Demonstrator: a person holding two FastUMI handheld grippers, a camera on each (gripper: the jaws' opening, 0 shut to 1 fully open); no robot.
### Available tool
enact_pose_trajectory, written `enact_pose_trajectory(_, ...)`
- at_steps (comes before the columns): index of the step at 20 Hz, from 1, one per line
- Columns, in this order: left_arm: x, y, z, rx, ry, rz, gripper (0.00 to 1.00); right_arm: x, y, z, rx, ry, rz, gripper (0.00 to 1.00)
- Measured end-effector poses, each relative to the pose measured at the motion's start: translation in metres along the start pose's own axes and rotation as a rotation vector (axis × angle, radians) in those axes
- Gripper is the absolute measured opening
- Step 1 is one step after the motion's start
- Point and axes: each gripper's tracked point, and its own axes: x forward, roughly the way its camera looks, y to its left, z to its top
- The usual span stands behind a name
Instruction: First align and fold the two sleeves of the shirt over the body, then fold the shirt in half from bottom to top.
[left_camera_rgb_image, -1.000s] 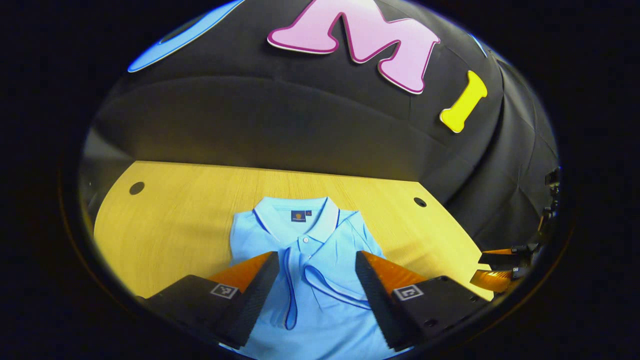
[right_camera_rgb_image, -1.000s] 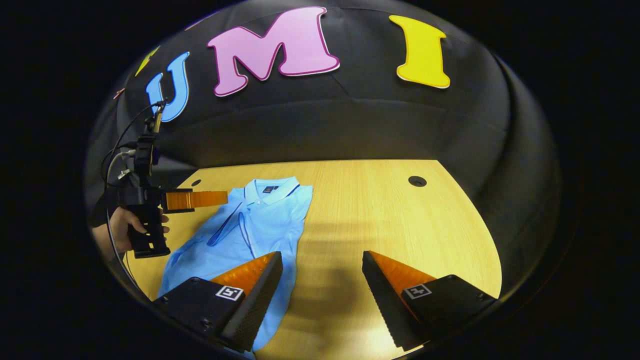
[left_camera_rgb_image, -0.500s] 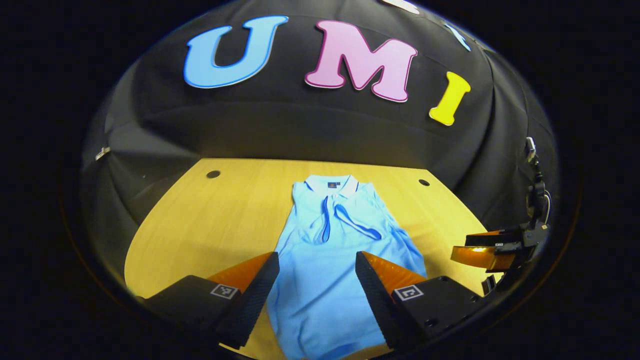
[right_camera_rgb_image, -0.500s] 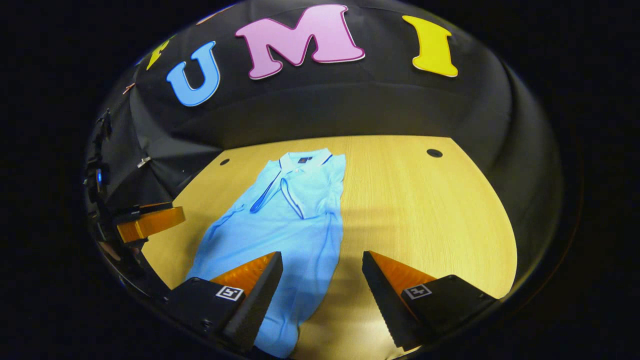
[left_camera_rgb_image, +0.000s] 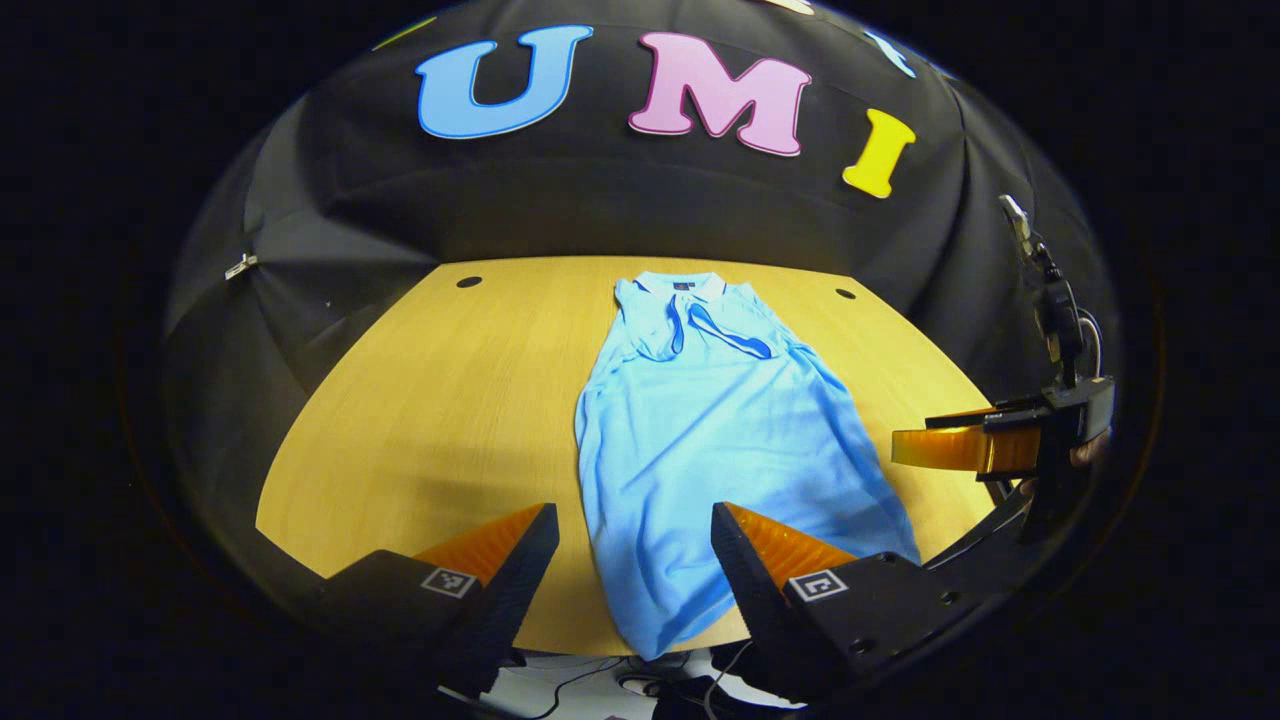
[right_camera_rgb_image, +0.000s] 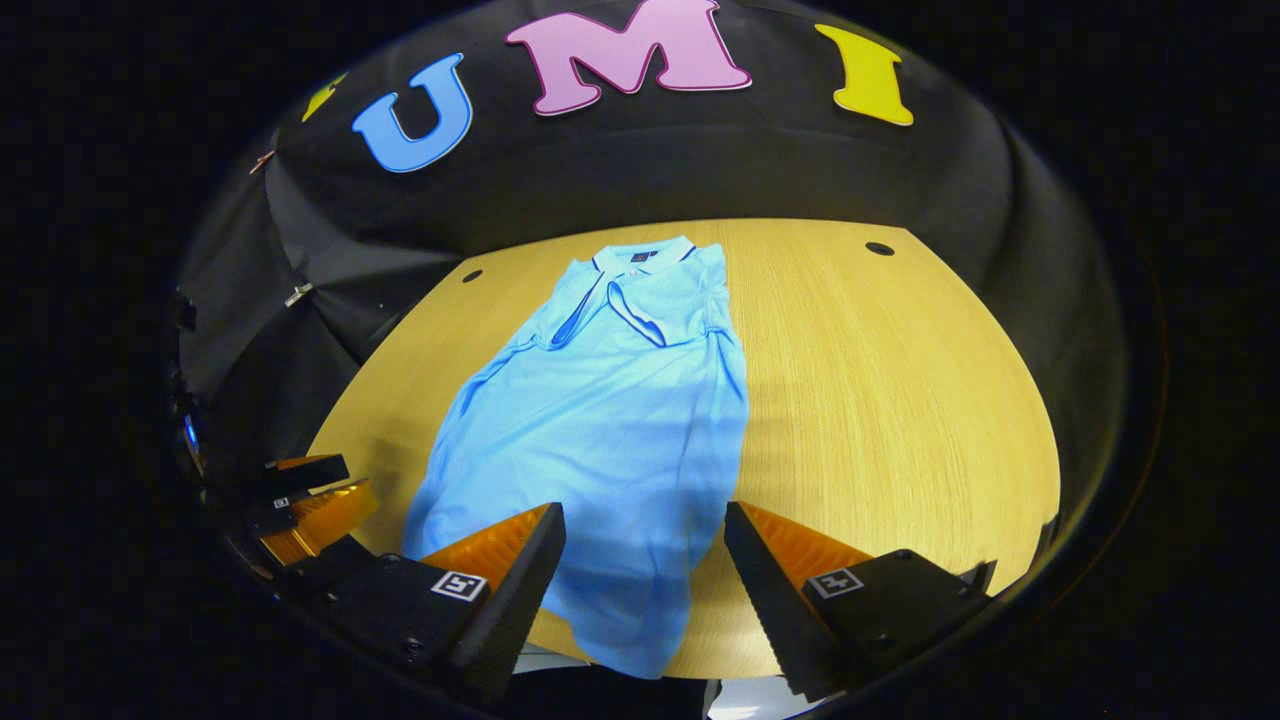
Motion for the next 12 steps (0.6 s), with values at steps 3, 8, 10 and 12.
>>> enact_pose_trajectory(3,0.010,-0.010,-0.015,0.033,0.030,-0.036,0.98,0.004,0.004,-0.022,0.012,0.029,-0.014,1.00)
enact_pose_trajectory(8,0.033,-0.009,-0.051,0.074,0.119,-0.025,0.98,0.013,0.005,-0.060,0.059,0.087,-0.052,1.00)
enact_pose_trajectory(10,0.034,-0.007,-0.072,0.065,0.164,-0.018,0.98,0.012,0.004,-0.079,0.052,0.109,-0.075,1.00)
enact_pose_trajectory(12,0.038,-0.004,-0.086,0.066,0.192,-0.008,0.98,0.010,0.003,-0.089,0.048,0.117,-0.092,1.00)
